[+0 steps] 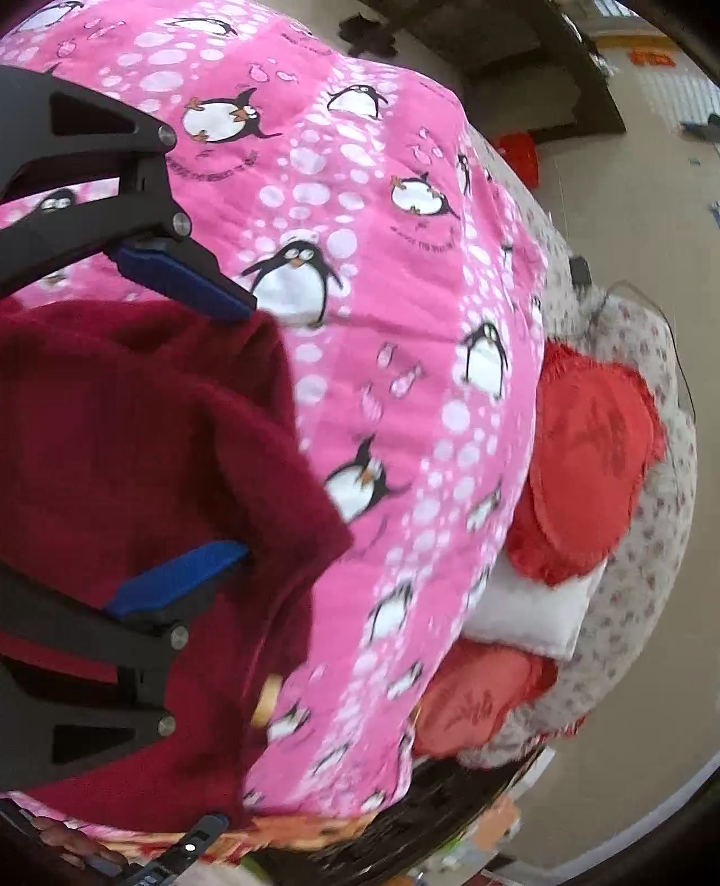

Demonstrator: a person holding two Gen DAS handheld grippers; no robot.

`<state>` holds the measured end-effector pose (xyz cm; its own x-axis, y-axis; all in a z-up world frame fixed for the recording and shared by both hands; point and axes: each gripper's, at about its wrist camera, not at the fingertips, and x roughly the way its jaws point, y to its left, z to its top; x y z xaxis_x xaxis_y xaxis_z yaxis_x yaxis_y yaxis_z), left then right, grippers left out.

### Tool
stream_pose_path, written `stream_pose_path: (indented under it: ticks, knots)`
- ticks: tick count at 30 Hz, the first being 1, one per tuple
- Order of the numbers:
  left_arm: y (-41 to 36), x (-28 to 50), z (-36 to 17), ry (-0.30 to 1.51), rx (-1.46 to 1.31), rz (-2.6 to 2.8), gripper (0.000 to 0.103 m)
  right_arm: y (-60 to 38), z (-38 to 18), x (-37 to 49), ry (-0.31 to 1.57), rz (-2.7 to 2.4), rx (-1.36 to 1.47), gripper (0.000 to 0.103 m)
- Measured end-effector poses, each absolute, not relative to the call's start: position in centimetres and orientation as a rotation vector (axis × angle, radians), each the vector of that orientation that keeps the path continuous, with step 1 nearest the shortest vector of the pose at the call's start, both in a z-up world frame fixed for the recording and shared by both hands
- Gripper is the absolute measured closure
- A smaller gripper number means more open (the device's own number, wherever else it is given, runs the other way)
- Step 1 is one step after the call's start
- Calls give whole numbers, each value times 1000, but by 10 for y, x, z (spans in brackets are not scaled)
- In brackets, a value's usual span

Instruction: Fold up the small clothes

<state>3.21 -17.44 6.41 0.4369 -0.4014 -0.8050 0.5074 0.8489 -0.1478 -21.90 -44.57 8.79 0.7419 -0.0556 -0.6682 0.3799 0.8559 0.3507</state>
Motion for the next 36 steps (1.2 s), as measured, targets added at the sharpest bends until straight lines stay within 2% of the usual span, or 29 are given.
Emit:
stream_pose_path:
  ticks: [6,10,20,29,36]
  knots:
    - [-178,47,42,1006,146,-539,16,-483,42,-184,763,-338,582,94]
    - [-175,38,46,981,158,-531,16,-489,41,-191,735,-321,630,94]
    - [-160,-1,68,936,232,-559,17,-433,87,-275,737,-249,576,91]
    - [-122,-36,68,981,199,-589,17,-390,58,-346,800,-263,586,88]
    - [-86,-55,60,1010,206,-569,17,-378,39,-353,798,-214,633,84]
